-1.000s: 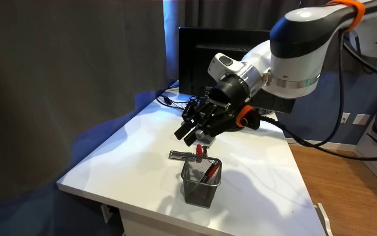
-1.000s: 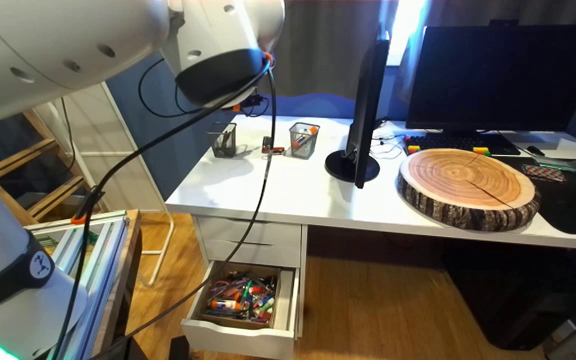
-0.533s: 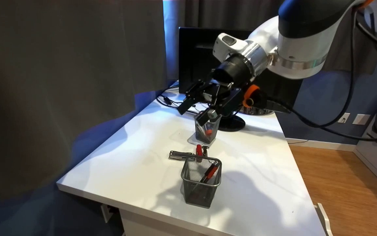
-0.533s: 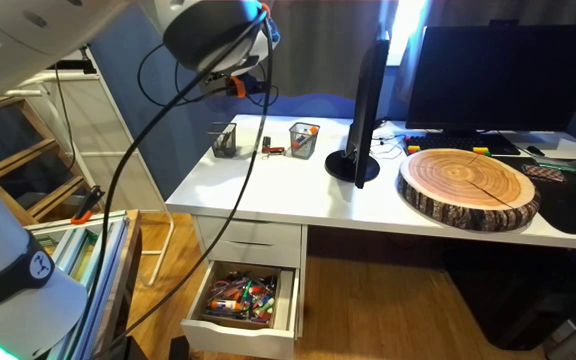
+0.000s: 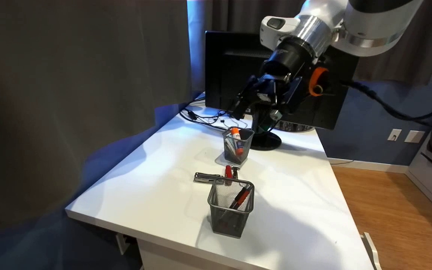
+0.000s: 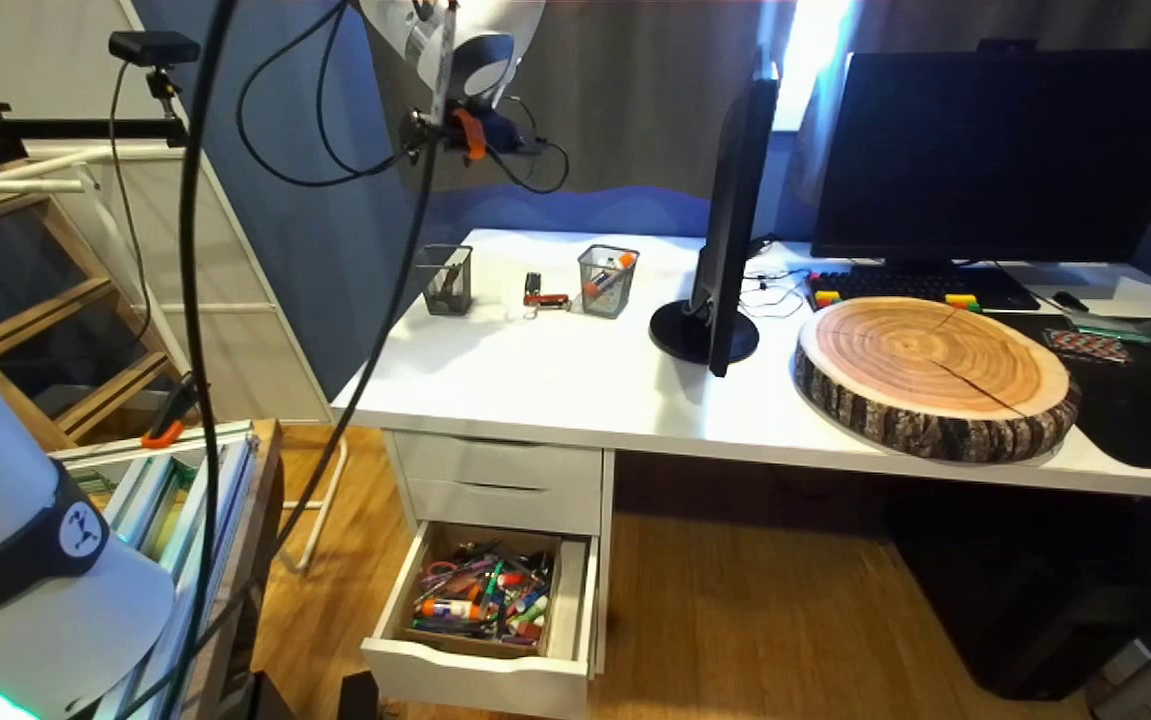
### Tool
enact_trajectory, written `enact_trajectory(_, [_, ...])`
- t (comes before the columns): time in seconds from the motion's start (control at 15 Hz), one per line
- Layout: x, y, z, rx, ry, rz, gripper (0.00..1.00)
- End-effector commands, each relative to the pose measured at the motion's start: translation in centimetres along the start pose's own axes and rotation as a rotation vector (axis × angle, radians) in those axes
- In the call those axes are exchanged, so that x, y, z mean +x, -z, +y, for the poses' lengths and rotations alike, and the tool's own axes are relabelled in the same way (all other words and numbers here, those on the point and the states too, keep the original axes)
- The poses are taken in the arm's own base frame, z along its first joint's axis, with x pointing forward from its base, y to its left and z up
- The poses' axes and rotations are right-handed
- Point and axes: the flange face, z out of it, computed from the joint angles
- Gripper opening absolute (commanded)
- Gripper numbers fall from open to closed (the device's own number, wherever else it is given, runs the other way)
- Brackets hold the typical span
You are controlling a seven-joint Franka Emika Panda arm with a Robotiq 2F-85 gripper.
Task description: Pick up the two pens from the desk and put them in the basket on the left
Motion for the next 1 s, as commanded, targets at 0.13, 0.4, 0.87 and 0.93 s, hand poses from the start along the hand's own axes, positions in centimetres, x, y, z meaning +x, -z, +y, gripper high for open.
enact_trajectory(0.13, [0.5,3.4,-3.2,-0.033,-0.088,-0.235,1.00])
enact_trajectory(0.4, [0.9,5.9,-5.0,-0.110,-0.136,-0.327,1.00])
enact_trajectory(0.87, [1.5,7.4,-5.3,-0.163,-0.179,-0.320,1.00])
enact_trajectory(0.93, [1.5,7.6,-5.4,-0.174,-0.181,-0.325,1.00])
